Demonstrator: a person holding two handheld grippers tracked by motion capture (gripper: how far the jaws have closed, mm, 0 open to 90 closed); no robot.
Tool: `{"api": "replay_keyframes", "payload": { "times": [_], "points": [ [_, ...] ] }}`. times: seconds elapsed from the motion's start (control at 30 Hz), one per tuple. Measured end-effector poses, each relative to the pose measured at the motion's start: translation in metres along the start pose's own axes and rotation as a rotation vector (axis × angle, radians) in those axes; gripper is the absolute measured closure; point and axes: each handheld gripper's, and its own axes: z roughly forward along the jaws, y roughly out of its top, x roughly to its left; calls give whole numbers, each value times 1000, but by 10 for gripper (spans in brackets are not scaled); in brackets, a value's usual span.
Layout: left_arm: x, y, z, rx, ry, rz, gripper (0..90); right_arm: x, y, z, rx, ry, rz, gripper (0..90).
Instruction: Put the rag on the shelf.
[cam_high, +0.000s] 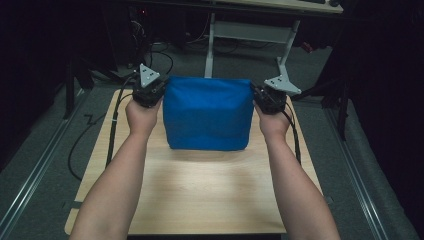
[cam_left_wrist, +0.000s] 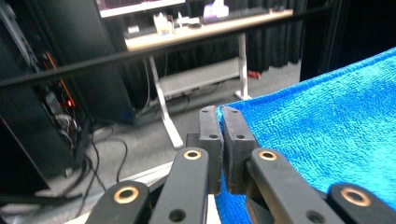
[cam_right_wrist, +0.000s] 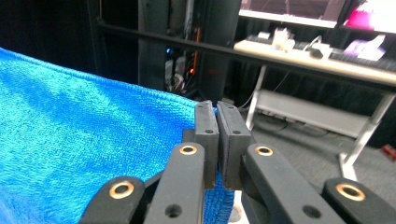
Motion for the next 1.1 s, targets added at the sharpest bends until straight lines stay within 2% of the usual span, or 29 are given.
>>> {"api": "replay_keyframes", "payload": {
  "times": [0.13, 0.23, 0.37, 0.53, 0.67, 0.73, 0.8, 1.1],
  "points": [
    [-2, -21, 8, 59, -20, -8, 880, -4, -19, 9, 54, 14, 12, 883],
    [-6, -33, 9, 84, -28, -2, 880, -4, -32, 14, 98, 13, 0, 883],
    [-9, -46, 10, 122, -40, -4, 880, -3, -44, 16, 125, 13, 0, 883],
    [-13, -66, 12, 156, -64, -27, 879, 0, -57, 19, 153, 27, 3, 883],
    [-16, -78, 12, 170, -85, -42, 879, 2, -67, 21, 169, 51, 10, 883],
    [-18, -80, 13, 181, -93, -28, 879, 3, -73, 21, 175, 61, 11, 883],
    [-20, -83, 12, 176, -99, -32, 879, 5, -78, 22, 186, 65, 10, 882],
    [-22, -104, 12, 189, -131, -78, 879, 14, -91, 27, 215, 88, 13, 882]
  ]
}}
